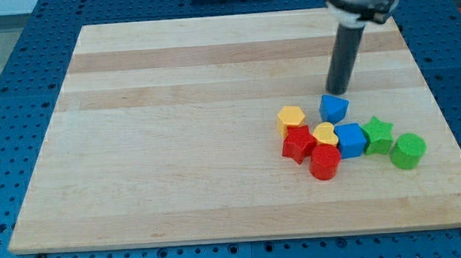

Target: Move your arm to the bottom of the green circle

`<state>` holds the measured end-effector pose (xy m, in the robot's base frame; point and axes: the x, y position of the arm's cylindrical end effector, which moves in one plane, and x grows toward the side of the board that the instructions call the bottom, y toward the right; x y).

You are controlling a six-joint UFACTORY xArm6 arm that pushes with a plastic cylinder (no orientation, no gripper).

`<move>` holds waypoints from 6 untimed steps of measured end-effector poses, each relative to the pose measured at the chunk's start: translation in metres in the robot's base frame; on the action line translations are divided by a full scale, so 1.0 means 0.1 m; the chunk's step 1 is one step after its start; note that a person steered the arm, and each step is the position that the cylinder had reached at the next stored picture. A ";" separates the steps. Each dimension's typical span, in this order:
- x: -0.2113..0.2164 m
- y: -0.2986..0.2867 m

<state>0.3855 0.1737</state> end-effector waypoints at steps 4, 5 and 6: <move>1.23 1.45; 1.59 1.45; 2.02 1.44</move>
<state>0.5877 0.3178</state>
